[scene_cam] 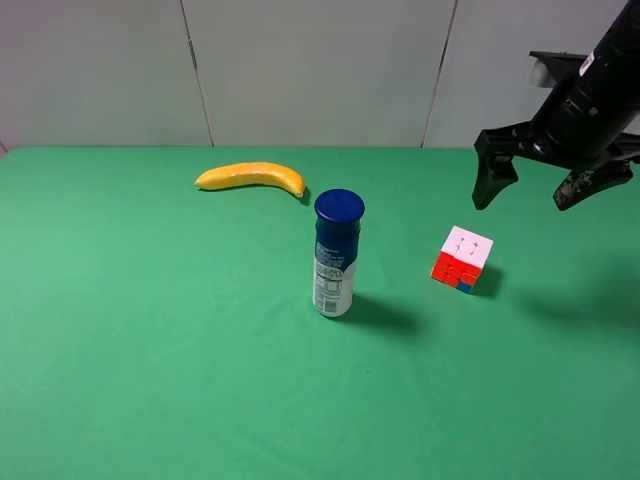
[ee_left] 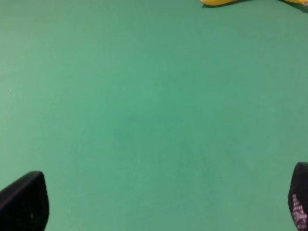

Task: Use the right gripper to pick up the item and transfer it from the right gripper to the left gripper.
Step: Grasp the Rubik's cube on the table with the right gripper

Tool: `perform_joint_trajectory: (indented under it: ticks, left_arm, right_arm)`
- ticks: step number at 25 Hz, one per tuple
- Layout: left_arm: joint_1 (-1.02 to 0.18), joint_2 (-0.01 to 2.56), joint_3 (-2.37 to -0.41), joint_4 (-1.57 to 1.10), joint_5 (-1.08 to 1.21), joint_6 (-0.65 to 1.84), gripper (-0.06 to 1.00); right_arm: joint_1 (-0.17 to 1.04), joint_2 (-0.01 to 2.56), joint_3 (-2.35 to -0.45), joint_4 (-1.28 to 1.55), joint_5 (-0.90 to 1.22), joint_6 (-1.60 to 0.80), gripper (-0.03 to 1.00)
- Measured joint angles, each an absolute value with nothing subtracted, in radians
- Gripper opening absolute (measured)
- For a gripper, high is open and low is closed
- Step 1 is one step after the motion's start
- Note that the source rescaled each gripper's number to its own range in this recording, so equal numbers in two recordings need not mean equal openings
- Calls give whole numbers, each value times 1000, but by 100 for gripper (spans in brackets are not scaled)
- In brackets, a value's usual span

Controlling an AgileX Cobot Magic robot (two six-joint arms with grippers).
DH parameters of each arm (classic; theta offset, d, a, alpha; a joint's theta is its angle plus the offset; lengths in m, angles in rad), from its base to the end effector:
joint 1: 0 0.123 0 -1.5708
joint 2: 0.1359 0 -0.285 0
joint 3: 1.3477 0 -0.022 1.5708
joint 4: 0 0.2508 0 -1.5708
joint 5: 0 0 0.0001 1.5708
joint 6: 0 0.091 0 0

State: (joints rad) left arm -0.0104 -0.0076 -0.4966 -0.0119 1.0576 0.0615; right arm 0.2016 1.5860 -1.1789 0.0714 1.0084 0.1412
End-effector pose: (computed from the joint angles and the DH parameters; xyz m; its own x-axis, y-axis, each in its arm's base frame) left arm -0.0055 -0.0009 0.2766 -0.4477 0.0603 -0.8922 0.0446 0.9980 0.0450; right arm 0.3023 0.0674 0.2586 -0.9738 -0.0173 -0.2269 -0.0411 0.9941 0.1007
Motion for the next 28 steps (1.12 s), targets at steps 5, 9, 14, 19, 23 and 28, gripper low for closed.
perform_joint_trajectory:
  ticks: [5, 9, 14, 19, 23, 28]
  left_arm:
    - [-10, -8, -497, -12, 1058, 61, 100]
    - [-10, -8, -497, -12, 1058, 61, 100]
    - [-10, -8, -497, -12, 1058, 61, 100]
    - [-10, -8, -497, -12, 1058, 61, 100]
    - [-10, -8, -497, -12, 1058, 61, 100]
    - [-10, -8, -497, -12, 1058, 61, 100]
  right_arm:
    - [202, 1598, -1179, 71, 1008, 144, 100]
    - [202, 1598, -1179, 71, 1005, 151, 100]
    - [202, 1598, -1179, 70, 964, 205, 100]
    - [202, 1605, -1179, 67, 938, 225, 100]
    - [237, 1651, -1179, 30, 931, 269, 100]
    - [268, 1721, -1179, 11, 921, 317, 100]
